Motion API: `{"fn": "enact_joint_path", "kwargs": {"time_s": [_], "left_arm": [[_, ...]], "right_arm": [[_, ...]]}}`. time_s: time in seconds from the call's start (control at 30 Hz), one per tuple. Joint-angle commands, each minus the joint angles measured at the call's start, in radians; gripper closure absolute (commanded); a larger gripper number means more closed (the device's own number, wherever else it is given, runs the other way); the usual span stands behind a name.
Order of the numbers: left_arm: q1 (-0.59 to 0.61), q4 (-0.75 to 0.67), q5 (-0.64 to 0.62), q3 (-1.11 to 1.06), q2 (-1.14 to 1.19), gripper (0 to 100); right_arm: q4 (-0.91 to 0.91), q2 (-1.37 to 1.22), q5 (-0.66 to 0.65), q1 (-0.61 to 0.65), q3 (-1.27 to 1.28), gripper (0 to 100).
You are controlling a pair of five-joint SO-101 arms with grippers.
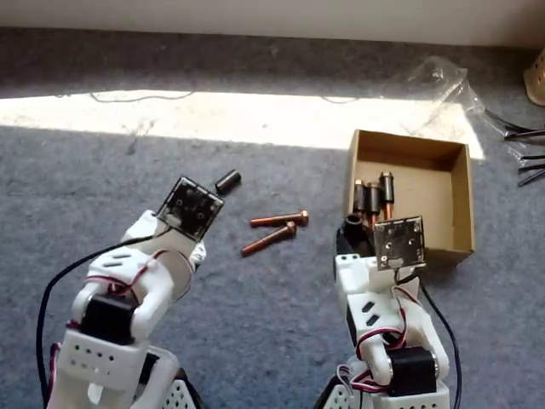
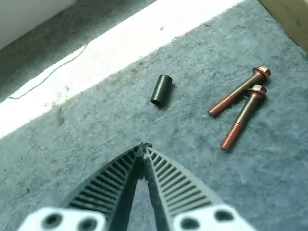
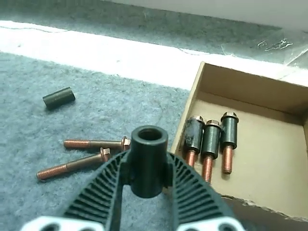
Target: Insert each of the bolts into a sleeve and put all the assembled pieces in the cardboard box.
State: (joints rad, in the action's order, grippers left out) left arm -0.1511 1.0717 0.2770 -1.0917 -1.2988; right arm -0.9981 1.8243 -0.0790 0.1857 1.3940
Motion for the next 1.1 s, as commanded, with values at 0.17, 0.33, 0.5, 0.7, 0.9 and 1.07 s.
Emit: {"fn": "enact_joint_path", "kwargs": {"time_s": [0.17, 0.33, 0.5, 0.7, 0.9, 1.07], "left_arm": [[-0.147, 0.005, 0.061, 0.259, 0.395, 99], [-0.2, 0.006, 0.178, 0.334, 0.598, 99], [-0.2, 0.006, 0.204, 0.455, 0.806, 99], [-0.236, 0.048, 0.204, 0.641, 1.069, 98], [-0.271, 0.247, 0.203, 0.963, 1.372, 90], [-0.275, 0.356, 0.199, 1.21, 1.581, 91]], "right_arm": [[0.033, 0.012, 0.051, -0.147, -0.007, 99.5], [0.031, 0.012, 0.049, -0.177, -0.007, 99.5], [0.031, 0.013, 0.051, -0.2, -0.007, 99.5], [0.031, 0.013, 0.051, -0.199, -0.007, 99.5], [0.027, 0.013, 0.051, -0.194, -0.005, 99.5], [0.045, 0.013, 0.048, -0.194, 0.025, 99.5]]}}
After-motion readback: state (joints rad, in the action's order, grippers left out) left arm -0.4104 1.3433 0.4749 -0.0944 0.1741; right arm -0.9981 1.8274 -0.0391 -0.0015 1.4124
